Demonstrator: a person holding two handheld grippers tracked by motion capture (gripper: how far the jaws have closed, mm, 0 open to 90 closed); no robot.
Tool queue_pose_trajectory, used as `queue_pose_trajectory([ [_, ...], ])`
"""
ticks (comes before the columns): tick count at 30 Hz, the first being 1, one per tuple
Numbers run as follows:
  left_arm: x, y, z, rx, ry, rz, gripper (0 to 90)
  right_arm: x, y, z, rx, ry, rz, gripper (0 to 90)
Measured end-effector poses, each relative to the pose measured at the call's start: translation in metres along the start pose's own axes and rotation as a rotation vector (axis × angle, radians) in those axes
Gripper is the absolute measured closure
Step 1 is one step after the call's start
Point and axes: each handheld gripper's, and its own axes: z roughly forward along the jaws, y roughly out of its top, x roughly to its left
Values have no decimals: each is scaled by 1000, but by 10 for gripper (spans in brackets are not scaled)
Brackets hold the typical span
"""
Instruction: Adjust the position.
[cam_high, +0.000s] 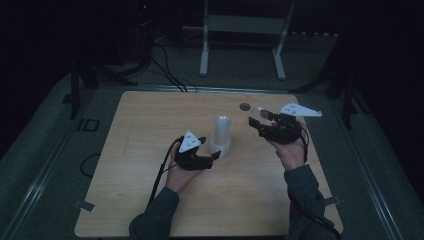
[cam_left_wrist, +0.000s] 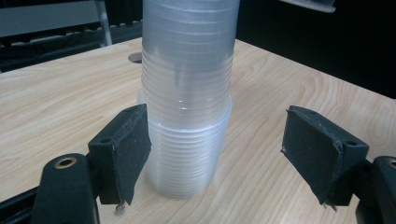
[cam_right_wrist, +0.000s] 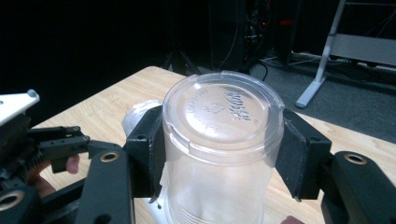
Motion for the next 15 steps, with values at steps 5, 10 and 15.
queue_pose_trajectory([
  [5,-1,-2,-4,-1,-9,2,234,1,-8,0,6,3,6,408],
  [10,-4,0,-6,-6,-22,8,254,3,-14,0,9,8,12,409],
  [15,-8,3,-6,-10,-32,16,259,6,-23,2,21,17,23,408],
])
